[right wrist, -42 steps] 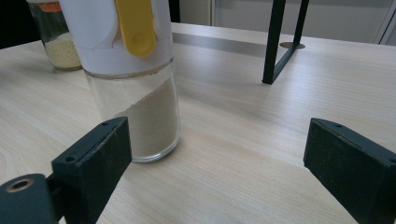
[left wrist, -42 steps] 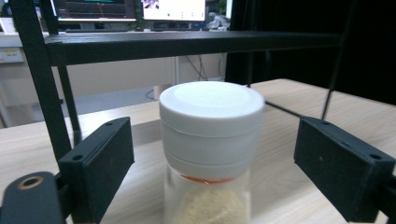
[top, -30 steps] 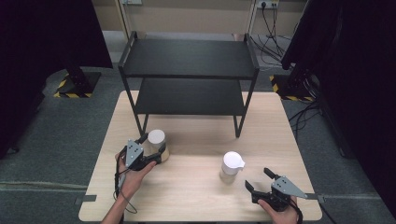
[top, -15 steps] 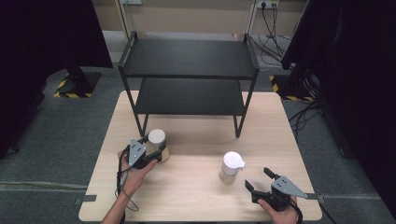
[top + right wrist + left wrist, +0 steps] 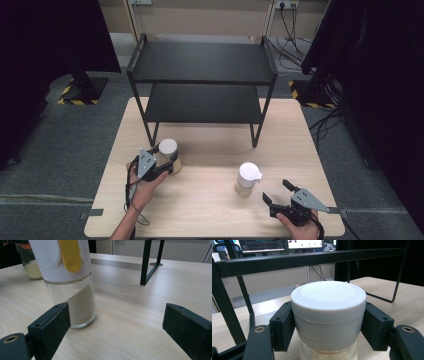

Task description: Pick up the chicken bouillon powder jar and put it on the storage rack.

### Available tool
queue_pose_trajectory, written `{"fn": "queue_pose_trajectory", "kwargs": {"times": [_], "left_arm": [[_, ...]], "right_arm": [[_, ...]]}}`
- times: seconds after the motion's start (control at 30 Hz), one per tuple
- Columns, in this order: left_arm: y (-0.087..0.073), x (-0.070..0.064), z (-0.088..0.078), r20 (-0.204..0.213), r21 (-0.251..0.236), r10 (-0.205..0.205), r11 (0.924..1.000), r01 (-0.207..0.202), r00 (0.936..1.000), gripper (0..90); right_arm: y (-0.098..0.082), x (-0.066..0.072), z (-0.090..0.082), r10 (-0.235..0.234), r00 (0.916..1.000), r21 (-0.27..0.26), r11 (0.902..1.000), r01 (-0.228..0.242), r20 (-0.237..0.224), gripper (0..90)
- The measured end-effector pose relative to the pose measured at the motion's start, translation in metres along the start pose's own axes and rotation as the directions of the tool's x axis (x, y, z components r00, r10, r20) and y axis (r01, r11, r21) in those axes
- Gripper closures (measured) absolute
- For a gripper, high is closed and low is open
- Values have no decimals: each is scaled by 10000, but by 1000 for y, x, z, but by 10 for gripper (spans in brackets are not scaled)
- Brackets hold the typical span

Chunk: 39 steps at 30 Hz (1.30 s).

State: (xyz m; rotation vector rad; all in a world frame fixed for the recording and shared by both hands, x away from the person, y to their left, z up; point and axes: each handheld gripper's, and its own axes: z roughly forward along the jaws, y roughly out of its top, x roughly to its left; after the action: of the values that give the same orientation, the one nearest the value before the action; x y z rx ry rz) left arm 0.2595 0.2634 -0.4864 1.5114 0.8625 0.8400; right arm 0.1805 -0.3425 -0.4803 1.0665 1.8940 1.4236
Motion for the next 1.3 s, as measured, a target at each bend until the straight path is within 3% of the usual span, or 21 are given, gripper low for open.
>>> {"fn": "queue_pose_trajectory", "kwargs": {"times": [0.53, 0.97, 1.3], "left_arm": [[23, -5, -14, 37, -868, -30, 9962, 33, 10000, 334], [53, -13, -23, -147, -1775, 19, 9841, -45, 9999, 334], [73, -15, -26, -398, -2150, 149, 9763, -231, 9991, 335]], "right_arm": [[-1, 0, 0, 130, 9999, -63, 9999, -130, 42, 79], [-2, -1, -1, 189, 9998, -107, 9998, -189, 63, 79], [-2, 0, 0, 203, 9998, -101, 9997, -202, 90, 79]]}}
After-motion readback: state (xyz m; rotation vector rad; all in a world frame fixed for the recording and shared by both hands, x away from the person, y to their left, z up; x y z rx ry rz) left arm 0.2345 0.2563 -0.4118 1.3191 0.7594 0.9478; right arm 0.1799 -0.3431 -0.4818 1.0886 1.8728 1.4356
